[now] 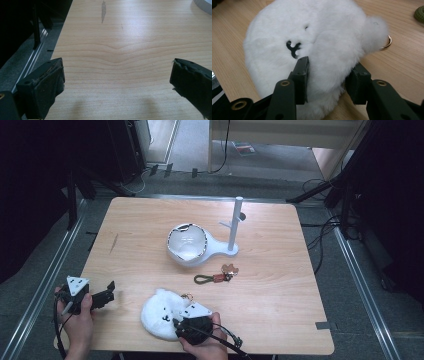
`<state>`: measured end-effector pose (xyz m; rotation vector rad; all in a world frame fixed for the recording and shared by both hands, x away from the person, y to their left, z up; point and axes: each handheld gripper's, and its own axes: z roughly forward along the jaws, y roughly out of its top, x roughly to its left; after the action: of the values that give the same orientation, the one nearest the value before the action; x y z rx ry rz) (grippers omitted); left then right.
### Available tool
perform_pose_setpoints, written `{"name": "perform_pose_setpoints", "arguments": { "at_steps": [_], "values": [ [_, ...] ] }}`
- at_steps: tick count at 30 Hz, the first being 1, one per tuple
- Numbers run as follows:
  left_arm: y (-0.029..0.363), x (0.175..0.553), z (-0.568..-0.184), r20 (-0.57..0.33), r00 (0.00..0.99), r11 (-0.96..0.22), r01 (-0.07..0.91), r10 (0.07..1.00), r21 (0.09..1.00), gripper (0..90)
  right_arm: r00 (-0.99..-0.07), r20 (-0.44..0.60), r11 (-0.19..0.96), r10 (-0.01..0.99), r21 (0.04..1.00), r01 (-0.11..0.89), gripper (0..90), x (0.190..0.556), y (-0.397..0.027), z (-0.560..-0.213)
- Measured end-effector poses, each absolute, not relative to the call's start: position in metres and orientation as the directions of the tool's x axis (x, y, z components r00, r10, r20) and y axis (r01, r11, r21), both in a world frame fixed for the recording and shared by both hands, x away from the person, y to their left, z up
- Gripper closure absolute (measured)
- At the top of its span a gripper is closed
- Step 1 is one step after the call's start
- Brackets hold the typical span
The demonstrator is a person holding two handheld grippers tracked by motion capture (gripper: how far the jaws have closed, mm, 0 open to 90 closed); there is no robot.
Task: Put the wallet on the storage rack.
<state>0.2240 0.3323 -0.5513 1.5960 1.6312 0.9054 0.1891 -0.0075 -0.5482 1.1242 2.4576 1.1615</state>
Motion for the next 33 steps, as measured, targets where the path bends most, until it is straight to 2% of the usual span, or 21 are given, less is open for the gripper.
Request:
{"name": "perform_pose_setpoints", "arguments": {
  "at_steps": [9, 14, 23, 33],
  "values": [
    [0.333, 0.224, -0.551, -0.002, -0.026, 0.016, 0.532, 1.000, 0.847, 0.4, -0.679, 0.139, 0.381, 0.721, 0.740, 0.555, 71.9, 0.189, -0.008, -0.547],
    [0.333, 0.224, -0.551, -0.005, -0.027, 0.018, 0.533, 1.000, 0.846, 0.4, -0.679, 0.172, 0.362, 0.714, 0.739, 0.568, 75.9, 0.191, -0.011, -0.545],
    [0.334, 0.224, -0.551, -0.005, -0.025, 0.018, 0.533, 1.000, 0.846, 0.4, -0.677, 0.198, 0.336, 0.708, 0.749, 0.571, 76.9, 0.194, -0.021, -0.536],
    [0.334, 0.224, -0.551, -0.005, -0.026, 0.018, 0.532, 1.000, 0.846, 0.4, -0.640, 0.230, 0.259, 0.733, 0.776, 0.575, 76.8, 0.199, -0.041, -0.516]
  ]
}}
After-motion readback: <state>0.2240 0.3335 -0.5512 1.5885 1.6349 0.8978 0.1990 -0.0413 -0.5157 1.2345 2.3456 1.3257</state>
